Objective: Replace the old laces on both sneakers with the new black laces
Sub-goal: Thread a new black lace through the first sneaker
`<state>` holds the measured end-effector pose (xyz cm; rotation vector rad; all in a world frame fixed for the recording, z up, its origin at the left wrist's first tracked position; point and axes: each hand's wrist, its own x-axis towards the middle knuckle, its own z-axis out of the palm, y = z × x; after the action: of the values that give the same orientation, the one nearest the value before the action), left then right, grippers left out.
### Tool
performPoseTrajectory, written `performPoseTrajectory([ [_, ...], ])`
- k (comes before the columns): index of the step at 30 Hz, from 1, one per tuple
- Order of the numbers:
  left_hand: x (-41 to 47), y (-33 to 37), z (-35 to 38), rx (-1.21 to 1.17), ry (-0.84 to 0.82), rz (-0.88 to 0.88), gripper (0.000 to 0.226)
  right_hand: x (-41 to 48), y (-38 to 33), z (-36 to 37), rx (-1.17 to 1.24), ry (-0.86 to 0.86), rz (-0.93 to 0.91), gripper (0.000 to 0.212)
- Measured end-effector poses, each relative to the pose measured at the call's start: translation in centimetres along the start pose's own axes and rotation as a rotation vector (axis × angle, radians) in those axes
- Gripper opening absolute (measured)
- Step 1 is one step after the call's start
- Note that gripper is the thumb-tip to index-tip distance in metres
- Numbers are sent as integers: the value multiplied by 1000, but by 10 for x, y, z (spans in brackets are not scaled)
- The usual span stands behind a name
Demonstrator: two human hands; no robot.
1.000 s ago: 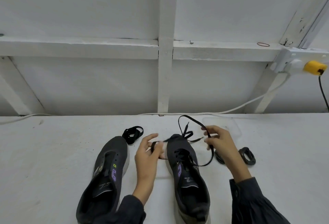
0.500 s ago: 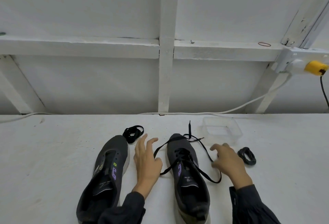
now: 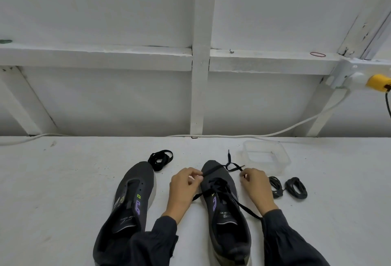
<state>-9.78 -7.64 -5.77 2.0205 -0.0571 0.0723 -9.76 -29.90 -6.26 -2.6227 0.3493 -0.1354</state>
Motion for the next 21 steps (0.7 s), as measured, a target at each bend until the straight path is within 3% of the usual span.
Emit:
performPoseTrajectory([
  [5, -27, -23, -12, 129, 47, -64, 38, -15, 15, -11, -59, -92, 118, 26],
  [8, -38, -27, -22, 363, -13, -77, 45, -16, 13, -23, -270, -173, 164, 21],
  [11, -40, -23, -31, 558, -35, -89, 34, -11, 5, -30, -356, -191, 182, 17],
  [15, -35, -12, -29, 780, -16, -8, 19, -7, -10, -31, -309, -67, 118, 12],
  [18, -28, -5, -22, 730, 45, 90, 19, -2, -17, -25, -261, 9, -19, 21],
  [21, -16, 8, -7, 653, 124, 247, 21, 7, -19, -12, -246, 28, -87, 44],
])
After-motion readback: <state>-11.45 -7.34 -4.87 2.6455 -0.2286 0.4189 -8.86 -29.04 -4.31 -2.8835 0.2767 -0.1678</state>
